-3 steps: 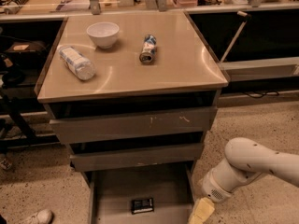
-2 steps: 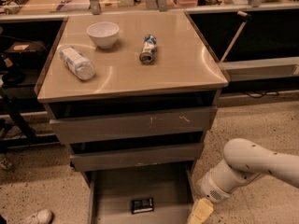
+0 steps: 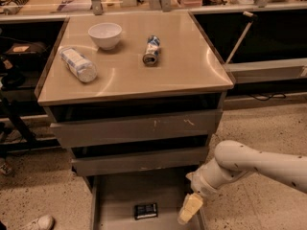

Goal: Pick rxbar blueberry from bottom drawer and place on counter

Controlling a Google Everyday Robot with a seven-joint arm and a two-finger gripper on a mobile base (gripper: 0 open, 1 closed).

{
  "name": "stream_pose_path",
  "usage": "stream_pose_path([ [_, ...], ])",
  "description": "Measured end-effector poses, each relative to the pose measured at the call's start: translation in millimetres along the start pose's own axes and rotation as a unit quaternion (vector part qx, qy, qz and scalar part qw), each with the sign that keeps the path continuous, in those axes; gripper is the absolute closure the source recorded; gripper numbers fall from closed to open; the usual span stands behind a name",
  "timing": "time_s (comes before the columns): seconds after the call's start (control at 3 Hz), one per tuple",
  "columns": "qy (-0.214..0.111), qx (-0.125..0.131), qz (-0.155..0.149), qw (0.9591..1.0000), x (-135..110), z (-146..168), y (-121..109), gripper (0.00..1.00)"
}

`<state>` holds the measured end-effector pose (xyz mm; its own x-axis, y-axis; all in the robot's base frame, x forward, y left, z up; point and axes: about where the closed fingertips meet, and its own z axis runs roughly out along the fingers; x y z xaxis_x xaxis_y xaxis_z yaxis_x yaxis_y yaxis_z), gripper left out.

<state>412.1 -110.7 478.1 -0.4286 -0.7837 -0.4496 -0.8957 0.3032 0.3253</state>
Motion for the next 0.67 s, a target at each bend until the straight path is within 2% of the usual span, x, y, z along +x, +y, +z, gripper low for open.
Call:
stream_pose_path([
  [0.33,-0.015,-0.002,-0.027,0.9995,-19.4,33.8,-23.9,0.0],
  [0.67,-0.015,-0.002,-0.027,0.9995,-19.4,33.9,-23.9,0.0],
])
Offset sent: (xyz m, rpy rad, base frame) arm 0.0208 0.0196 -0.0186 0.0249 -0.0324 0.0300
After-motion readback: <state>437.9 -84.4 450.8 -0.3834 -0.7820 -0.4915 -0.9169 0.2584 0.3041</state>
